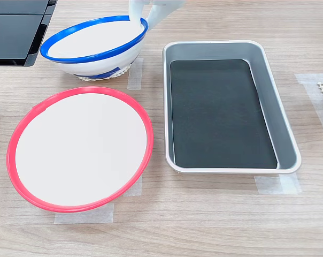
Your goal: Lift the stacked dish and set it down on the table.
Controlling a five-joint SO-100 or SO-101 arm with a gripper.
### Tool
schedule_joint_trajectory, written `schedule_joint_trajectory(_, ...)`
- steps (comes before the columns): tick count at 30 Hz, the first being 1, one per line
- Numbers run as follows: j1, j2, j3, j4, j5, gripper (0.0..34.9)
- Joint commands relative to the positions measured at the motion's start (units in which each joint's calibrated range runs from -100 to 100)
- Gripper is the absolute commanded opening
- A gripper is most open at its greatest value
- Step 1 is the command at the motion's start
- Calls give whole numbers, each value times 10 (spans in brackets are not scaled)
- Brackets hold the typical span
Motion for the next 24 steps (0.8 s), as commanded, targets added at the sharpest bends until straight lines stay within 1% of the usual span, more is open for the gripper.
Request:
schedule_joint_trajectory(1,18,-17,-25,17,9,0)
schedule_joint_trajectory(10,22,-32,-58,24,17,0)
schedule_joint_trajectory(13,21,-28,-59,0,21,0)
schedule_joint_trajectory(20,33,-31,-51,-19,37,0)
schedule_joint_trajectory(24,33,-26,-8,-66,45,0)
